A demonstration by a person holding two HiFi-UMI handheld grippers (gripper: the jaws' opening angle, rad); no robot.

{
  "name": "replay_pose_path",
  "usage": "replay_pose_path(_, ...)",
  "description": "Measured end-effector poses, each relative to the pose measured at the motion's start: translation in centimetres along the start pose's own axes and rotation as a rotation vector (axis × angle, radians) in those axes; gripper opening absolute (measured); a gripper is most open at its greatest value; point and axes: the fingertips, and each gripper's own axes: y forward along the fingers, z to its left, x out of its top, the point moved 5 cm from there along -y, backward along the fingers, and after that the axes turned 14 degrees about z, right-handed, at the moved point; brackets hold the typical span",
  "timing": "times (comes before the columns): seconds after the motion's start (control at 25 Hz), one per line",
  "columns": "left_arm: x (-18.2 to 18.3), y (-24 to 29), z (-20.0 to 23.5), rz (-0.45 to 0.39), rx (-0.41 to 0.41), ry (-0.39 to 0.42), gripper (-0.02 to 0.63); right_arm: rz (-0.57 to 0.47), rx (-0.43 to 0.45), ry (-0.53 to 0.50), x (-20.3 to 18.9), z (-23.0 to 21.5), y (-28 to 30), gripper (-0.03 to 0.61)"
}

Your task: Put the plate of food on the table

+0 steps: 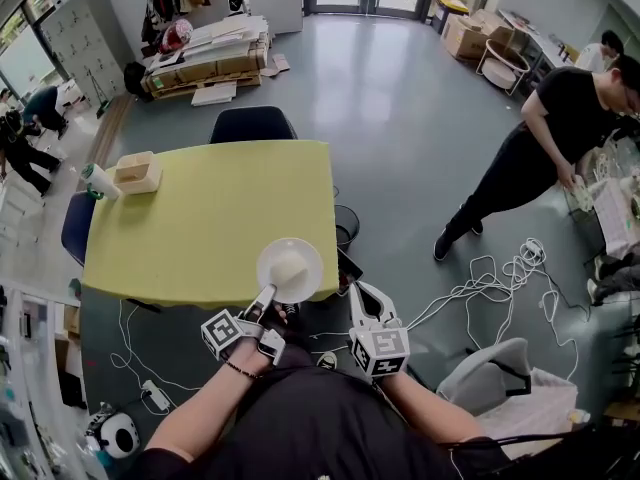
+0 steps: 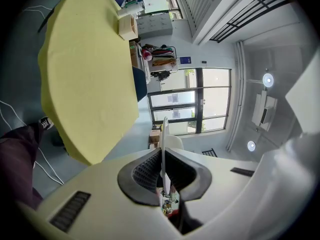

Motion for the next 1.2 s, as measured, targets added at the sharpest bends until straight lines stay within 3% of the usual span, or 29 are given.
replay_pose_path(0.32,6.8,5.5,0.3,0.060,0.002,-0.002,0.018,0.000,-0.052,0.019,3.9,-1.7,6.4,0.012)
replay_pose_path(0.68,17.1,10.7,0.2,0.115,0.030,0.018,0.018,-0.005,-0.088,0.020,11.4,-1.0,15.0,0.012)
replay_pose_path(1.0,23.2,14.8,0.9,0.165,0.019,-0.002,0.018,0.021,-0.134,0.034,14.6,-0.9,19.1,0.012)
replay_pose_path(1.2,25.0,17.0,1.8,0.173,0.018,-0.005,0.018,0.029,-0.143,0.032,15.7,-1.4,20.1,0.012)
